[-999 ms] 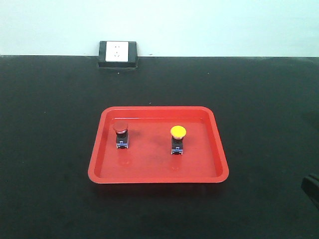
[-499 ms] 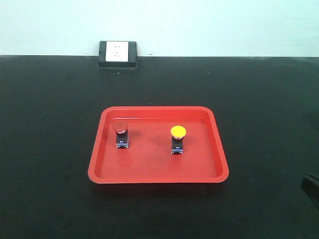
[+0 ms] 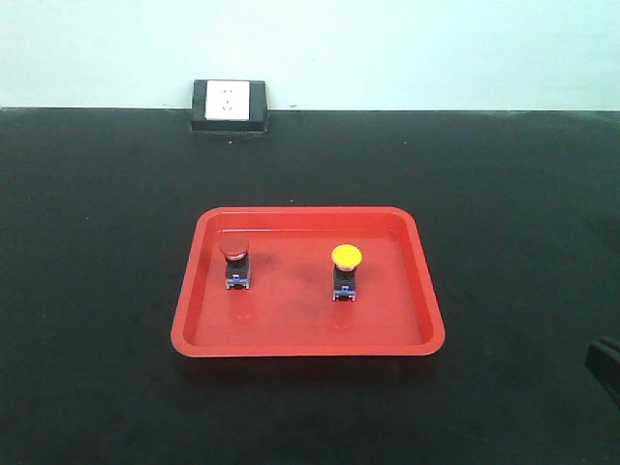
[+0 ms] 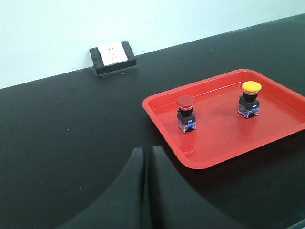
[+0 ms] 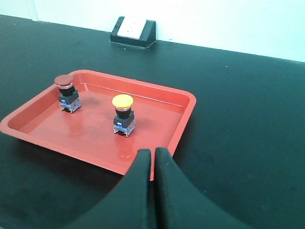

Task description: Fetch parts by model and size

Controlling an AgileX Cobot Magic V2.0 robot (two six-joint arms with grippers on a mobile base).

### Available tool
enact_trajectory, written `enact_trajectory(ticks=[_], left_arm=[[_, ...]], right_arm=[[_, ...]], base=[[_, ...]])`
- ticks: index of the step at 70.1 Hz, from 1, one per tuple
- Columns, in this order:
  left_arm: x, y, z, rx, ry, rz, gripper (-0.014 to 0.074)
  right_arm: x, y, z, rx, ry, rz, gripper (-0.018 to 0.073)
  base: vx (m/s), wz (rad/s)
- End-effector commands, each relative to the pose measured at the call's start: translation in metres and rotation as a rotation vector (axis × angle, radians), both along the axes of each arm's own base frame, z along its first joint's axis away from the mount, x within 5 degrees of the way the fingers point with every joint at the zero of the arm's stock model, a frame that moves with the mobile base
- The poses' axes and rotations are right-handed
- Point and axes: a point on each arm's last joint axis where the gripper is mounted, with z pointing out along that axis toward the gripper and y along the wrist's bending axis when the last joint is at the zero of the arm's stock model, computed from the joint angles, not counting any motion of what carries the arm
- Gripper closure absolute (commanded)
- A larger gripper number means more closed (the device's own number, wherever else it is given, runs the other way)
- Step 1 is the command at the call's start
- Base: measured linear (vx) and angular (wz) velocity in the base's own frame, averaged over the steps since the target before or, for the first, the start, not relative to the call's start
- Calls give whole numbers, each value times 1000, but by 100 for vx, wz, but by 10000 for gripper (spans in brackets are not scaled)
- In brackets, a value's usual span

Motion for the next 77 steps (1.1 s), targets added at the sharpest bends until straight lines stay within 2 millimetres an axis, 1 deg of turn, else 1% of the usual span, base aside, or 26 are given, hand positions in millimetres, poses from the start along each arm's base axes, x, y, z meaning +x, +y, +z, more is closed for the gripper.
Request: enact_trajectory(ticks=[1, 15, 23, 38, 44, 50, 68, 77], left_arm=[[1, -2, 16, -46, -100, -18, 601], [0, -2, 21, -91, -143, 48, 601], [-2, -2, 15, -108, -170, 96, 601], [-10, -2, -21, -187, -245, 200, 601], [-2, -2, -35, -203, -207, 247, 601], [5, -2, -53, -217, -180, 274, 601], [22, -1, -107, -219, -202, 291, 601], [22, 0, -110, -172, -183, 292, 601]], right_arm=[[1, 2, 15, 20, -93, 16, 566], [1, 2, 15, 20, -93, 16, 566], [1, 2, 15, 20, -93, 16, 566], [1, 2, 15, 18, -93, 16, 566], [1, 2, 15, 20, -92, 16, 566], [1, 2, 15, 19, -90, 16, 566], [1, 2, 15, 19, -93, 16, 566], [1, 2, 15, 19, -93, 16, 566]], base=[[0, 0], [0, 0], [0, 0], [0, 0], [0, 0], [0, 1], [0, 0], [0, 0]])
